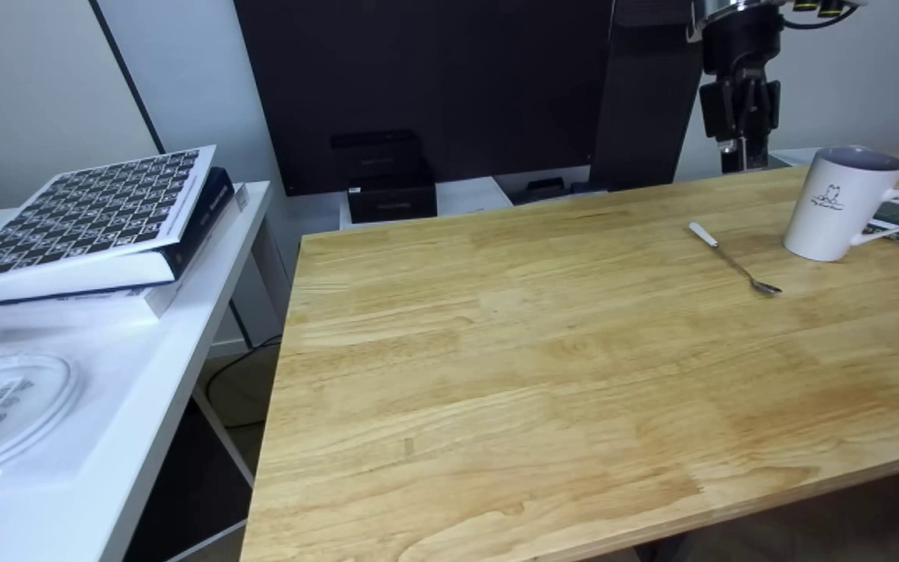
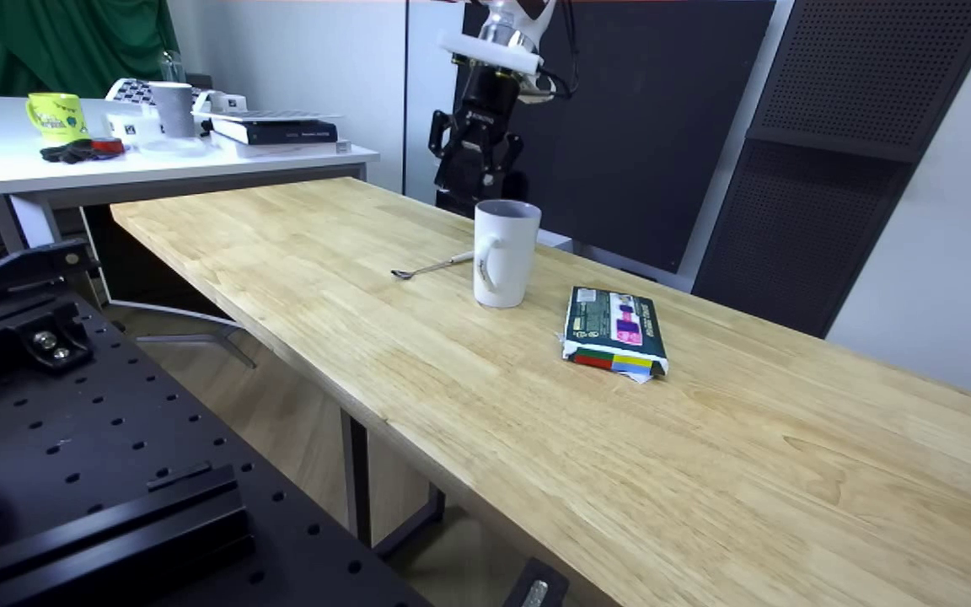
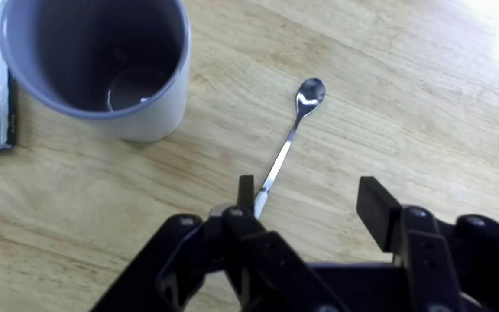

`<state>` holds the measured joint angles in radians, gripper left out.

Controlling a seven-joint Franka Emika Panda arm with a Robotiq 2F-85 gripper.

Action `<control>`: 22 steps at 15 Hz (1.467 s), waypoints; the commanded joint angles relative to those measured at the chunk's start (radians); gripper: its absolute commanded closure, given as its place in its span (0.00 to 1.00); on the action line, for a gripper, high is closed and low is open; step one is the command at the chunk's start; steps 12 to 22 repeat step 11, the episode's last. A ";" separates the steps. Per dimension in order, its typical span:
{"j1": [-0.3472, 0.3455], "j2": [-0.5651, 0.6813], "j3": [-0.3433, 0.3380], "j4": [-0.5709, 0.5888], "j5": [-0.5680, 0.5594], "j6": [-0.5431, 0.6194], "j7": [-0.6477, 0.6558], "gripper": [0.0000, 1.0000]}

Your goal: Remove the spoon from the cup and put it on the table

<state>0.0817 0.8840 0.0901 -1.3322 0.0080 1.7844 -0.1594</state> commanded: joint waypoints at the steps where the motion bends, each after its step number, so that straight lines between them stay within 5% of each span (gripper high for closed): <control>1: 0.037 -0.047 -0.034 -0.020 -0.060 0.123 0.065 0.06; 7: 0.061 -0.139 -0.083 -0.109 -0.077 0.390 0.247 0.00; 22: 0.048 -0.117 -0.074 -0.074 -0.068 0.382 0.235 0.01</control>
